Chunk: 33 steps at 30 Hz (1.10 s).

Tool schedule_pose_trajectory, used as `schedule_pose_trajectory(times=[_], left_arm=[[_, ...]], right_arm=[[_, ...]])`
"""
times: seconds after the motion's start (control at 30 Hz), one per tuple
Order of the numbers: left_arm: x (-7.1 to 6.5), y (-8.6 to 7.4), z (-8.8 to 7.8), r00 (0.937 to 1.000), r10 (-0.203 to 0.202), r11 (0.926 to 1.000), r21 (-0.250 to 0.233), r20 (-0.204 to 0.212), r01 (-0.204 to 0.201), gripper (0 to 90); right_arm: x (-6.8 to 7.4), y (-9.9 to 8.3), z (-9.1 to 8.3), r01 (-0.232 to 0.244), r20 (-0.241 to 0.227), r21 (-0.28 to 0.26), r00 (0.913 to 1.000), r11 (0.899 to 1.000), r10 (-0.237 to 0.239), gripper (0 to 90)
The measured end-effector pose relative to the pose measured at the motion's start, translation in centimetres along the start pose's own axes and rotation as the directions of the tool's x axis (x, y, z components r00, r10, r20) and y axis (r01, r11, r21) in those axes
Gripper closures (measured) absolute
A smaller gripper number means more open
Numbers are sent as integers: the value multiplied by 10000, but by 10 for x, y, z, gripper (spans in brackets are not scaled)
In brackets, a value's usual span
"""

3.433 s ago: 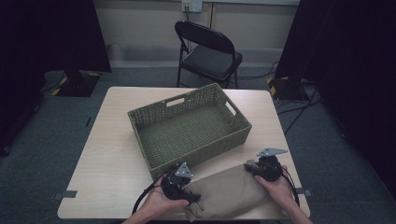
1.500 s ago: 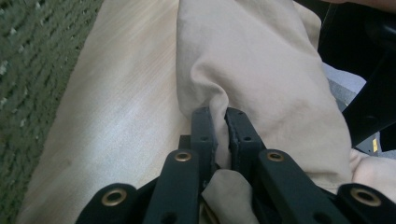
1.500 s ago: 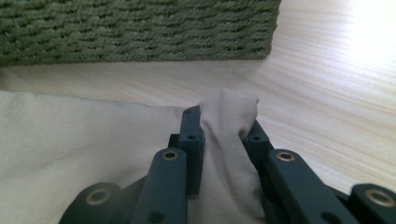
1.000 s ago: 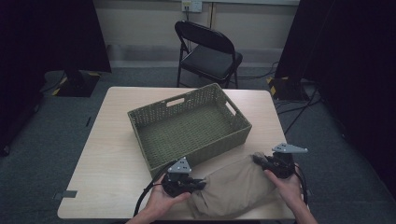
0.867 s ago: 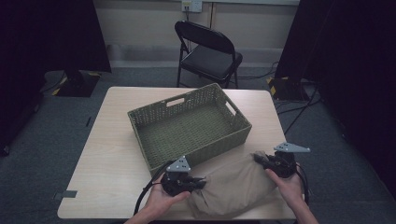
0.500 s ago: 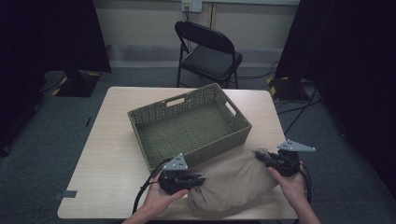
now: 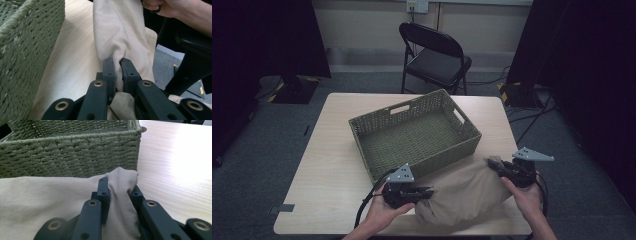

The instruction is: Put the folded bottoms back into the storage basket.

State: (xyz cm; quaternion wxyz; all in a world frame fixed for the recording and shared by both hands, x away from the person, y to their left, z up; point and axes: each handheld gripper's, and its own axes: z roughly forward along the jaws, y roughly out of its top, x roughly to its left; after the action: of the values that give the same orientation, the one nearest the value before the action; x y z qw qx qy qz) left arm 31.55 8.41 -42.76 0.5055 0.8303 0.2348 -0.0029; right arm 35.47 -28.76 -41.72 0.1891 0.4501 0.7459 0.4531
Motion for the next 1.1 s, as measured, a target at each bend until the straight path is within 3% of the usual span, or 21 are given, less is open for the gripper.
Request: schedule_pose_trajectory(times=[0.57, 1.1], left_arm=[[-6, 16, -10, 9998, 134, 9992, -379, 167, -128, 835], [-6, 28, -24, 9998, 141, 9971, -755, 135, -130, 836]], right_arm=[[3, 17, -13, 360, 62, -373, 9993, 9987, -358, 775], [9, 43, -17, 530, 66, -624, 9986, 9966, -527, 779]])
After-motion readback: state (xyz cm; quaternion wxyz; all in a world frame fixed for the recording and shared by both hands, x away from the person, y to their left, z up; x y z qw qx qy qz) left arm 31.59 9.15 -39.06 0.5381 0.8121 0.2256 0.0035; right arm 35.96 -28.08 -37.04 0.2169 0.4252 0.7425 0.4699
